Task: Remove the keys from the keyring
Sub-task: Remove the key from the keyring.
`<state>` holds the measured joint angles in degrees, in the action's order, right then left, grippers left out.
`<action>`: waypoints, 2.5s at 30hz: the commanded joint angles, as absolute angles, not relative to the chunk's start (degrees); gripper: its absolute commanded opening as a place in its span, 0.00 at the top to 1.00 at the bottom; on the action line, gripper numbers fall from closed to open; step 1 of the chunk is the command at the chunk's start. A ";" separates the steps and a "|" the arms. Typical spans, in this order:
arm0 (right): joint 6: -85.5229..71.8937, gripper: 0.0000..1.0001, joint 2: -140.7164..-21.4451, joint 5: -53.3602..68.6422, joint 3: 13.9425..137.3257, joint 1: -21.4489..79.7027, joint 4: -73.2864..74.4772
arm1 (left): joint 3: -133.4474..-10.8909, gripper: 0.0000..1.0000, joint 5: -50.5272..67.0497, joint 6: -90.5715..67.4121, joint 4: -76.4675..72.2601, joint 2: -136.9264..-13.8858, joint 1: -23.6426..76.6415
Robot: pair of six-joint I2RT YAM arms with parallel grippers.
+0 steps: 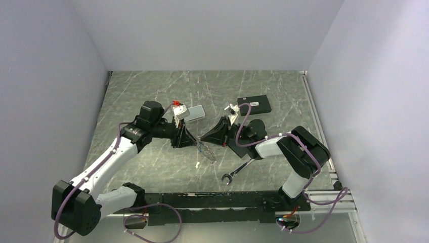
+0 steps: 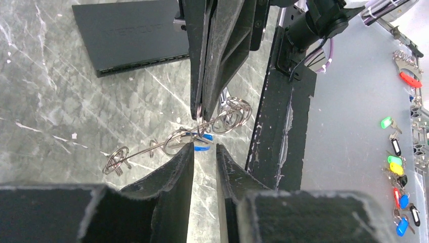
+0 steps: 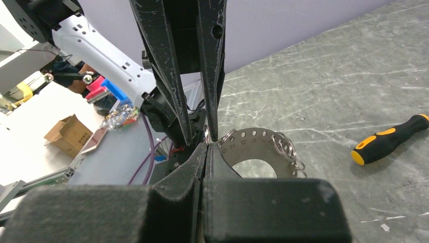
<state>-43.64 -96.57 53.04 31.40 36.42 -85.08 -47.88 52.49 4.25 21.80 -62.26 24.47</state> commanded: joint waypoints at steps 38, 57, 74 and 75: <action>8.39 0.65 -87.76 58.72 48.46 35.30 -23.76 | -69.76 1.00 37.32 9.21 53.22 -75.11 28.55; 14.91 0.69 -82.57 53.71 49.39 35.15 -8.89 | -70.40 1.00 21.66 9.86 59.06 -76.66 29.44; 16.93 0.71 -80.26 51.77 50.08 34.38 -8.86 | -96.66 1.00 28.09 21.14 77.93 -92.87 28.32; 16.43 0.70 -80.34 51.61 50.36 34.24 -9.13 | -96.57 1.00 27.64 20.45 77.35 -93.32 28.30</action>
<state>14.59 -82.37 52.45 47.55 34.87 -9.13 -97.47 24.99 19.57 74.96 -94.45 28.21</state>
